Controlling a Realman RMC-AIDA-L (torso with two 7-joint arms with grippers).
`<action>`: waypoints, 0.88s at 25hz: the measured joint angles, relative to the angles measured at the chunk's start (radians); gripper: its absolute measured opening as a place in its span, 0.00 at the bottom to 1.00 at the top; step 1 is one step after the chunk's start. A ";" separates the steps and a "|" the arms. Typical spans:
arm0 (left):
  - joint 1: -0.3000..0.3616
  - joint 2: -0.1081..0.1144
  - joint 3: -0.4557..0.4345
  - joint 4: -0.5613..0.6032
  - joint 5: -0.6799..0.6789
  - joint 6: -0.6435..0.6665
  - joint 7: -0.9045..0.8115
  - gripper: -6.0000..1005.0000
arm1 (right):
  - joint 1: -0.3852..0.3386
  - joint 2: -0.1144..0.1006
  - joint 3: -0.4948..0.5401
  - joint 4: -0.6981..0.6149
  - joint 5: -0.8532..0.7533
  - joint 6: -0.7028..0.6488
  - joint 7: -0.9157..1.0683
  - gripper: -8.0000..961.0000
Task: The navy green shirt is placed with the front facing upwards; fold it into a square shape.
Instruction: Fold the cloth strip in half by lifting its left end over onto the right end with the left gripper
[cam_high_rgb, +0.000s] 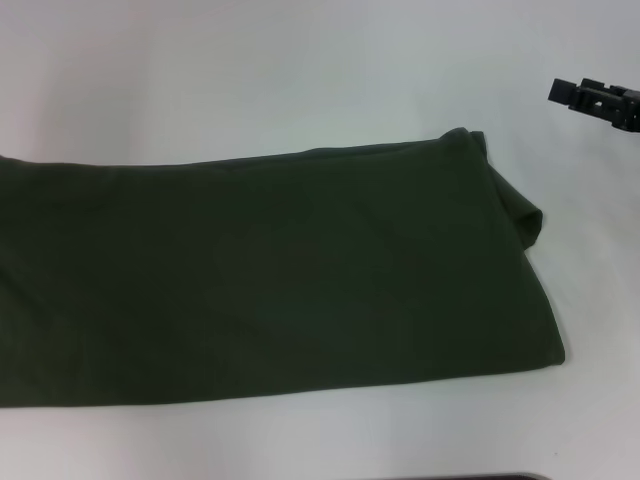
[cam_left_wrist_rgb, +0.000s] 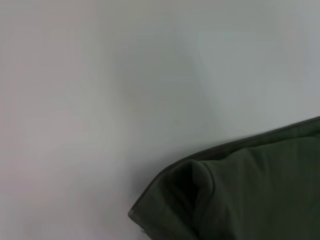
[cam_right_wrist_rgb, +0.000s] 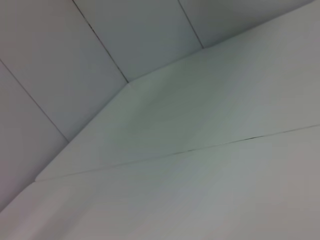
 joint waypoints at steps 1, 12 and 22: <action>-0.001 0.000 0.002 0.000 0.000 0.001 -0.002 0.04 | -0.001 0.000 0.000 0.000 -0.001 0.000 0.000 0.78; -0.035 -0.010 0.006 0.015 -0.016 0.071 -0.022 0.04 | -0.002 0.002 -0.002 0.000 -0.005 0.000 0.000 0.78; -0.075 -0.024 0.017 0.016 -0.041 0.102 -0.095 0.04 | 0.002 0.002 -0.002 0.000 -0.005 0.000 -0.004 0.78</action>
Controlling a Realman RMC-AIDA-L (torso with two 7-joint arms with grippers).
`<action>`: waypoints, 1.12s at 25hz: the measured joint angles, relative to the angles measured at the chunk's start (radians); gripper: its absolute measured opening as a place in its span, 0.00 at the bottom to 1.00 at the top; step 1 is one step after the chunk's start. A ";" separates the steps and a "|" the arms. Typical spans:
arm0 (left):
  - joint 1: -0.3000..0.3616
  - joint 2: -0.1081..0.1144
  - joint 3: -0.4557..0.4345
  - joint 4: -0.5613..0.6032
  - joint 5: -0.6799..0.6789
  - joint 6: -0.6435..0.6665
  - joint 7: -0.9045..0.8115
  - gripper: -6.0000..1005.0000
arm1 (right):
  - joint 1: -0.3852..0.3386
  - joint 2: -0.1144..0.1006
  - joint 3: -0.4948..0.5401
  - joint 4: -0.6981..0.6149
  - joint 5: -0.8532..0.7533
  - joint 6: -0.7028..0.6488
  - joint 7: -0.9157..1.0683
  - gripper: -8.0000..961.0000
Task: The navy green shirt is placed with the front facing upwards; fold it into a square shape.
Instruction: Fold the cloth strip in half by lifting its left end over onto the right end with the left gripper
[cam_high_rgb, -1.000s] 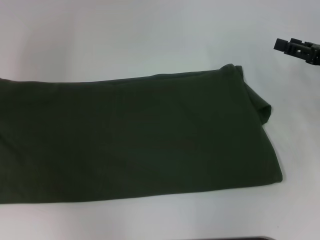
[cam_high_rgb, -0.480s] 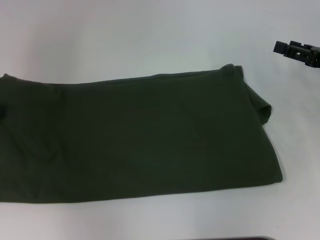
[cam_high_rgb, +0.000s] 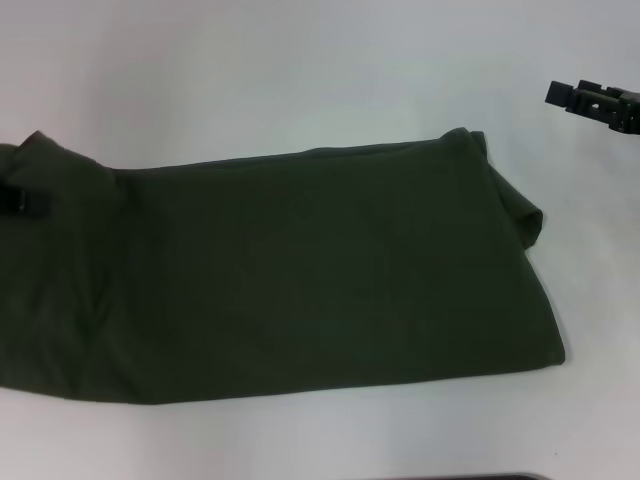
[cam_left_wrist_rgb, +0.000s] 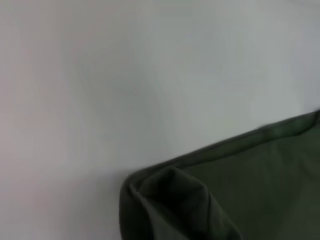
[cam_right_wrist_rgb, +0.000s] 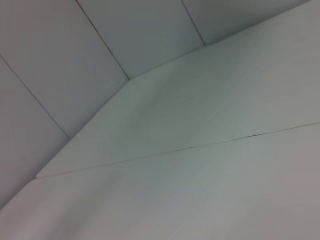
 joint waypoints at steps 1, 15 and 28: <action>-0.003 -0.002 0.000 0.001 -0.007 0.000 -0.010 0.04 | 0.000 0.000 0.000 0.000 0.000 0.000 -0.001 0.78; -0.030 -0.005 0.011 0.009 -0.100 0.031 -0.089 0.04 | 0.002 0.001 0.000 0.000 0.001 0.000 0.000 0.78; -0.071 -0.031 0.032 0.023 -0.127 0.045 -0.118 0.04 | 0.002 0.004 0.000 0.000 0.001 0.000 0.000 0.78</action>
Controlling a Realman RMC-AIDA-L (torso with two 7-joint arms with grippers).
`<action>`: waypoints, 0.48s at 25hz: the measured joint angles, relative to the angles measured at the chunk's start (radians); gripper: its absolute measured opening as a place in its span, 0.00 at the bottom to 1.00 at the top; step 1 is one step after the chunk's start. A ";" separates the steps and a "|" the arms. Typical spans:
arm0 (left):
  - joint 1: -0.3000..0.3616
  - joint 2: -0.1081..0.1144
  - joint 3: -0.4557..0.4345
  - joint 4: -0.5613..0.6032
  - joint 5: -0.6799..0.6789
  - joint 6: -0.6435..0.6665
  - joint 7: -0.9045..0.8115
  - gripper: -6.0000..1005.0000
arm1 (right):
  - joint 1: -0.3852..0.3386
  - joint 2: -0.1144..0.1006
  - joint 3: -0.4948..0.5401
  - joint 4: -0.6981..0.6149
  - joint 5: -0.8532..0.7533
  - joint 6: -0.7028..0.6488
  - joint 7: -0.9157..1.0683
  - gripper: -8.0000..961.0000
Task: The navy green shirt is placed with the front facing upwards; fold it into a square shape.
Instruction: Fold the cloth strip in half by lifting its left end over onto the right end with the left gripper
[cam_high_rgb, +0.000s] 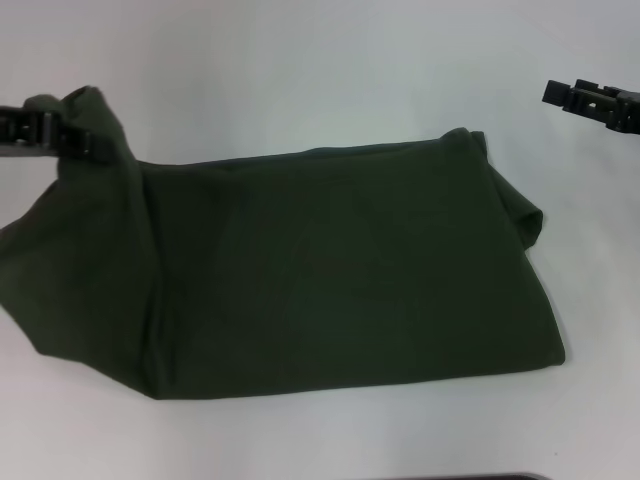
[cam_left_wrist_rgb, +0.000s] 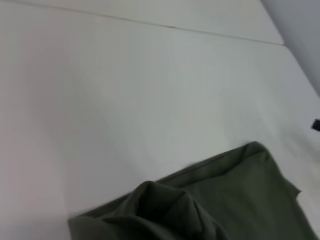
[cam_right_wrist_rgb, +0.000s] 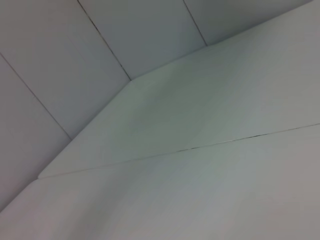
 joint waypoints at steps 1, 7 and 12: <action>-0.002 -0.003 0.003 0.000 -0.009 0.002 -0.002 0.04 | 0.000 0.000 0.000 0.000 0.000 0.000 -0.001 0.78; -0.009 -0.013 0.040 0.005 -0.041 0.013 -0.016 0.04 | 0.000 0.001 0.000 0.000 0.000 -0.001 -0.003 0.78; 0.002 -0.002 0.045 0.010 -0.040 0.005 -0.016 0.04 | -0.002 0.004 0.000 0.001 0.000 -0.003 -0.004 0.78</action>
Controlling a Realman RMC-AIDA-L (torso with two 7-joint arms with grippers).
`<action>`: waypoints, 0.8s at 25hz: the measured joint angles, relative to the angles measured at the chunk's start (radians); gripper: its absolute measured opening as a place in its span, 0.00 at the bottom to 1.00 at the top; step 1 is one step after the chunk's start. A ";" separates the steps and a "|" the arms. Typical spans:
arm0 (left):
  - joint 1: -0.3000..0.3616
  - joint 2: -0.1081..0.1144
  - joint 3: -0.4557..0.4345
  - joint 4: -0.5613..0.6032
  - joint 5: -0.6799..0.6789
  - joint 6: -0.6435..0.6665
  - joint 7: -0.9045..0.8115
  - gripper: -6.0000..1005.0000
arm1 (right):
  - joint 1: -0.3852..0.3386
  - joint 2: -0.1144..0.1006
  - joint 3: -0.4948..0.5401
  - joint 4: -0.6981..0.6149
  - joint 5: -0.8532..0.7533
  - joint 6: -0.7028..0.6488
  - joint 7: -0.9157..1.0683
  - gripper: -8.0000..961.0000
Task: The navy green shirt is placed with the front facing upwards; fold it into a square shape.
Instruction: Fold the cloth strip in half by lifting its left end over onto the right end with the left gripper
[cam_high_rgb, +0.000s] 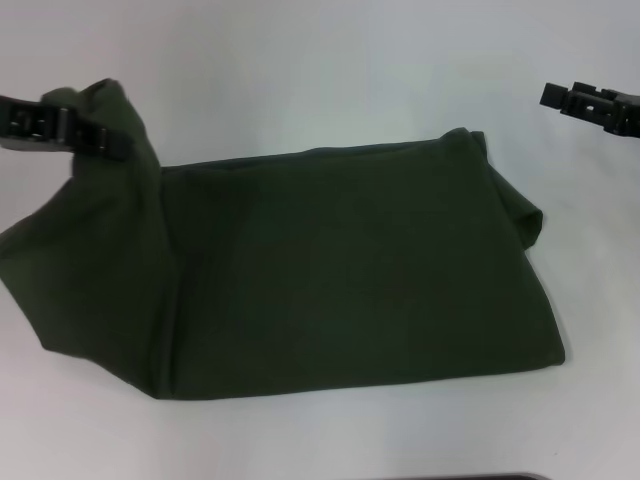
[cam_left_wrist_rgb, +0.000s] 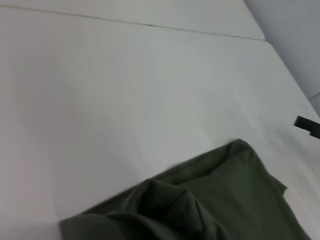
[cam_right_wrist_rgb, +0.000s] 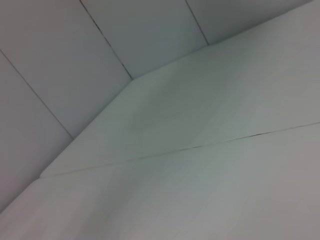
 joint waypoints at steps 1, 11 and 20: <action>0.005 0.005 -0.003 0.000 0.000 -0.003 0.001 0.04 | -0.001 0.000 0.000 0.000 0.000 0.000 0.000 0.78; 0.074 0.054 -0.039 0.001 -0.007 -0.049 0.009 0.04 | 0.004 0.001 0.000 0.003 0.000 0.000 0.003 0.78; 0.103 0.091 -0.079 0.001 0.012 -0.038 0.021 0.04 | 0.006 0.001 0.000 0.001 -0.001 0.000 0.007 0.78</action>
